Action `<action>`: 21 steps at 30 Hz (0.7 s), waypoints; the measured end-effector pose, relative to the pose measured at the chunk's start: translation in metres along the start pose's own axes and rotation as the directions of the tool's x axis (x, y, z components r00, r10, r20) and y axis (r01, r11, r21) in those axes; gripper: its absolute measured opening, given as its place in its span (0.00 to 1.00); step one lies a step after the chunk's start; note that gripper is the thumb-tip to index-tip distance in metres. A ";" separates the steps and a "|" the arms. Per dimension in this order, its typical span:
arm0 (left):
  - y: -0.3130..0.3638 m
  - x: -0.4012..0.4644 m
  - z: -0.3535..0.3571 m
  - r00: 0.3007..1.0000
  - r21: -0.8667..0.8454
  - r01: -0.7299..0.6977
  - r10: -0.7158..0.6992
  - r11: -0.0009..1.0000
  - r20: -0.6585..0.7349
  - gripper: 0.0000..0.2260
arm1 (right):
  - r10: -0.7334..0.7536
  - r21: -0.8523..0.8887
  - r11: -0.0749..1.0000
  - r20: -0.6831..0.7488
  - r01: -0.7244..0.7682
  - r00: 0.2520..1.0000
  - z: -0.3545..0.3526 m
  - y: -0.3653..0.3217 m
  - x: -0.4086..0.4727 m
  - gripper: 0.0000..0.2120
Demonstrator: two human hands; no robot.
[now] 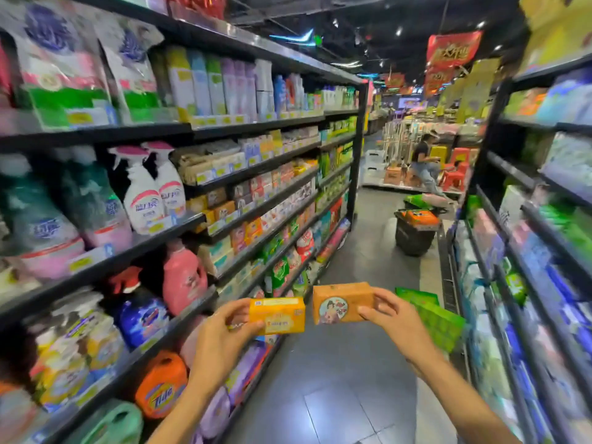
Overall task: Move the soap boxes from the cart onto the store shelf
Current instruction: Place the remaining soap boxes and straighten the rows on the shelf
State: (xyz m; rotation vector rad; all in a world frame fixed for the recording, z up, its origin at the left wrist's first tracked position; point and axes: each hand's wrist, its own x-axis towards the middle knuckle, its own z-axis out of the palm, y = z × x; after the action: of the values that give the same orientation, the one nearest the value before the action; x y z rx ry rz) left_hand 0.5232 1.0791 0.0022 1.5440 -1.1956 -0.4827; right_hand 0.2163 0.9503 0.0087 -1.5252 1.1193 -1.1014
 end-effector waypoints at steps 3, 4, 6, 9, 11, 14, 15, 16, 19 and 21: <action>0.009 0.050 0.041 1.000 -0.014 -0.020 0.020 1.000 0.003 0.17 | -0.001 -0.002 1.000 -0.054 0.001 0.999 -0.029 0.003 0.041 0.22; 0.010 0.067 0.053 0.999 -0.016 -0.033 0.033 0.999 0.004 0.17 | 0.005 -0.004 1.000 -0.068 -0.005 0.998 -0.037 0.006 0.056 0.22; 0.008 0.102 0.078 0.999 -0.034 -0.037 0.038 0.999 0.030 0.18 | 0.020 0.001 1.000 -0.084 -0.020 0.996 -0.050 0.014 0.086 0.21; 0.003 0.158 0.110 0.997 -0.048 -0.051 0.053 0.998 0.048 0.19 | 0.032 0.010 0.999 -0.094 -0.032 0.995 -0.059 0.025 0.137 0.19; -0.002 0.197 0.129 0.996 -0.047 -0.067 0.069 0.997 0.050 0.19 | 0.031 0.025 0.999 -0.092 -0.028 0.995 -0.060 0.029 0.173 0.17; -0.009 0.260 0.148 0.998 -0.060 -0.054 0.056 0.997 0.040 0.19 | 0.019 0.051 0.999 -0.090 -0.015 0.996 -0.055 0.032 0.235 0.17; -0.012 0.280 0.153 0.998 -0.066 -0.046 0.049 0.997 0.033 0.19 | 0.015 0.044 0.999 -0.078 -0.012 0.997 -0.052 0.033 0.257 0.17; -0.015 0.300 0.156 0.999 -0.072 -0.041 0.042 0.997 0.026 0.19 | 0.011 0.034 0.999 -0.063 -0.008 0.998 -0.048 0.033 0.279 0.18; -0.023 0.352 0.158 0.999 -0.091 -0.036 0.037 0.995 0.005 0.19 | -0.007 0.036 0.999 -0.017 0.007 1.000 -0.031 0.035 0.345 0.19; -0.029 0.379 0.155 0.999 -0.068 -0.044 0.042 0.997 -0.030 0.18 | -0.014 0.041 0.999 0.024 0.013 1.000 -0.015 0.037 0.387 0.19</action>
State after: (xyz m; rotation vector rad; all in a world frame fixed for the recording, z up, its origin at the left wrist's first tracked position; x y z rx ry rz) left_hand 0.5685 0.6715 0.0271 1.4597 -1.1765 -0.4676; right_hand 0.2682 0.5656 0.0289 -1.5124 1.0647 -1.1055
